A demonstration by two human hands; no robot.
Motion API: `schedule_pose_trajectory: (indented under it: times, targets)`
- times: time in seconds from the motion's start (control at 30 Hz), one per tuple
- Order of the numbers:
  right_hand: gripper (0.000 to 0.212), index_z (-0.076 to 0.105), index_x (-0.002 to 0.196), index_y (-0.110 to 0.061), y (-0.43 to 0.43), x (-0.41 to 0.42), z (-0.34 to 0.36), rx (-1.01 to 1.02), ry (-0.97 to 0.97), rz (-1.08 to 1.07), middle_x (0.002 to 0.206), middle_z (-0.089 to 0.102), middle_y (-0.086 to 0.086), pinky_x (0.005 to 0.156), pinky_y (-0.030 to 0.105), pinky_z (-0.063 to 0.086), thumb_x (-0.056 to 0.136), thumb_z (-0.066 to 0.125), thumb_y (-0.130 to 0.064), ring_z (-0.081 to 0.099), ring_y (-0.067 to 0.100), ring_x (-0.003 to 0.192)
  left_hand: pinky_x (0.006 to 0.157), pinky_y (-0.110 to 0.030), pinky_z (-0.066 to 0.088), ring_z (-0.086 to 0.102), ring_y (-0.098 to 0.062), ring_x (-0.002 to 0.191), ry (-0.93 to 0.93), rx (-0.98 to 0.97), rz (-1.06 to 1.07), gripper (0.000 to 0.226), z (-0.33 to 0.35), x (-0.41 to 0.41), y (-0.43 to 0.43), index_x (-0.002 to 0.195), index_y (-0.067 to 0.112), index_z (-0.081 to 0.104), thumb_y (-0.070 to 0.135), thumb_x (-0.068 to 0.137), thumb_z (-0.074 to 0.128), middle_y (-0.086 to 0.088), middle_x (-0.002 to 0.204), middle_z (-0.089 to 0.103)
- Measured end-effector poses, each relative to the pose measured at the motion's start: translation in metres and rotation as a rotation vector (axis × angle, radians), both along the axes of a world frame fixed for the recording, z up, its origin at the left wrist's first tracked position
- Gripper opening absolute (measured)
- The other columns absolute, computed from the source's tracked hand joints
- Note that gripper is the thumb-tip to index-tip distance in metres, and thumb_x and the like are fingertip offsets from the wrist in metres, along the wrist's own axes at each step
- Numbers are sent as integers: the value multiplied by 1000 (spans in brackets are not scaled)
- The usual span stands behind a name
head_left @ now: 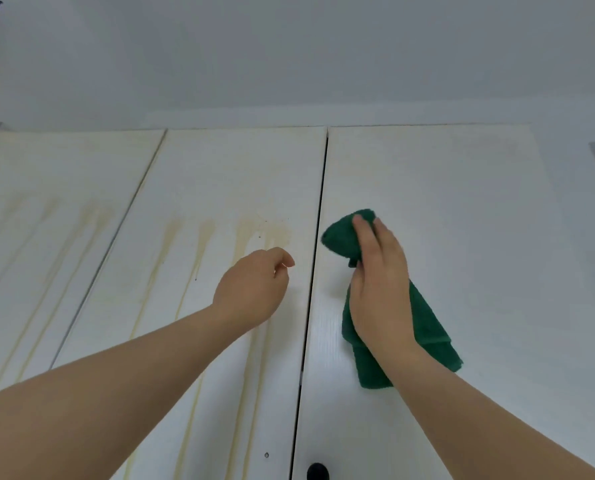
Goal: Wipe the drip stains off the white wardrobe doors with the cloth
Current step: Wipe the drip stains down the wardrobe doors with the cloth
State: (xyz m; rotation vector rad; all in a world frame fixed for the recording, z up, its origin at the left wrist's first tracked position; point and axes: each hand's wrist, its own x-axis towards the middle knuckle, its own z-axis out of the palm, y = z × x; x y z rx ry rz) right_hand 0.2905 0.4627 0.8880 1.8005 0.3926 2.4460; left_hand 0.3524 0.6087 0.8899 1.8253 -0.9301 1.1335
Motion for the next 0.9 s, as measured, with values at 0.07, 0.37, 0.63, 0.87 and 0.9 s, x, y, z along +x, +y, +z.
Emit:
schedule_pose_trajectory:
  times: [0.07,0.37,0.63,0.87,0.9]
  targets:
    - [63,38,131,-23,-12,21,-5,-192,17,-378,127,56,18,93,53,44,76,34,6,53,42,115,94,-26,35,49,-14,118,-98,189,161,38,-1,15,3,135,27,44,21,100,31,8,137,46]
    - [90,35,135,-19,7,85,22,70,45,-497,124,57,22,75,53,50,60,68,19,60,41,106,115,-31,-6,6,-8,144,-408,248,423,50,16,106,28,150,21,10,30,102,21,6,157,11]
    - [47,12,147,-42,38,134,84,477,253,-617,158,6,1,109,56,12,101,24,-38,2,29,143,115,-35,-8,9,-5,144,-463,87,361,51,78,179,51,151,19,7,32,102,17,5,158,9]
    - [51,2,148,-40,26,133,55,329,388,-813,158,-5,-7,113,48,1,98,6,-49,-10,18,144,114,-41,-12,7,-5,144,-460,128,277,50,73,206,35,149,20,15,34,102,14,7,157,12]
    - [51,5,149,-38,24,132,68,329,386,-791,158,-3,-8,113,48,1,99,9,-46,-9,18,145,114,-41,-12,8,-6,144,-469,116,289,49,73,207,31,149,20,18,33,102,13,7,157,13]
